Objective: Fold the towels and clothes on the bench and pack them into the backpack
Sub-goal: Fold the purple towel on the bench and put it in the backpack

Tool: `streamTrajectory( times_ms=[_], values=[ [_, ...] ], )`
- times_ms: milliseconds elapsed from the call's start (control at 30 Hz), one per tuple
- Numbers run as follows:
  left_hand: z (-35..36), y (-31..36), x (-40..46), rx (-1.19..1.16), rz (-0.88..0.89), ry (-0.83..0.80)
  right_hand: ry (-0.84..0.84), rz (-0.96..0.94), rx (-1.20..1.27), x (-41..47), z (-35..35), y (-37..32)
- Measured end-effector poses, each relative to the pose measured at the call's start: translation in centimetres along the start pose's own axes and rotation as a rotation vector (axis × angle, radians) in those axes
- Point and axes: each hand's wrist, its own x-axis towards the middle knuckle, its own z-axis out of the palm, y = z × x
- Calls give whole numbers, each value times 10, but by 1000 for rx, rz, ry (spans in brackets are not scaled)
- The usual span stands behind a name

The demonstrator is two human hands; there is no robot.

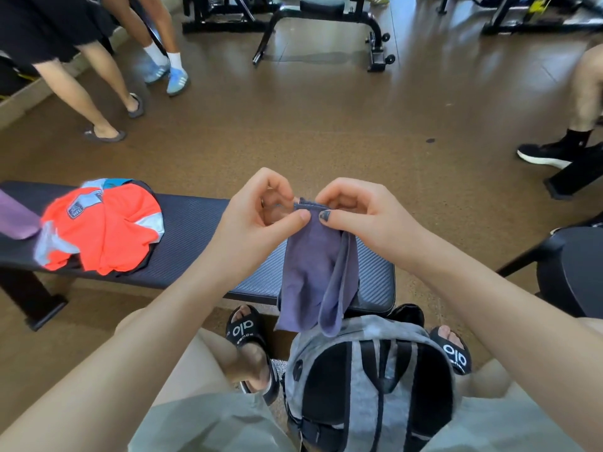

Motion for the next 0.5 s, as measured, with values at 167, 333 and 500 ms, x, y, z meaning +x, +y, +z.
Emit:
streamTrajectory(
  times_ms=[167,333,500],
  values=[
    [4,2,1,20,16,6,-1,-48,-74,0,2,-5],
    [2,-1,-3,-34,-62,-78,1,-100,-90,-1,0,-10],
    [7,-8,-17,-18,-89,-79,35,-111,-147,-2,-6,-7]
  ],
)
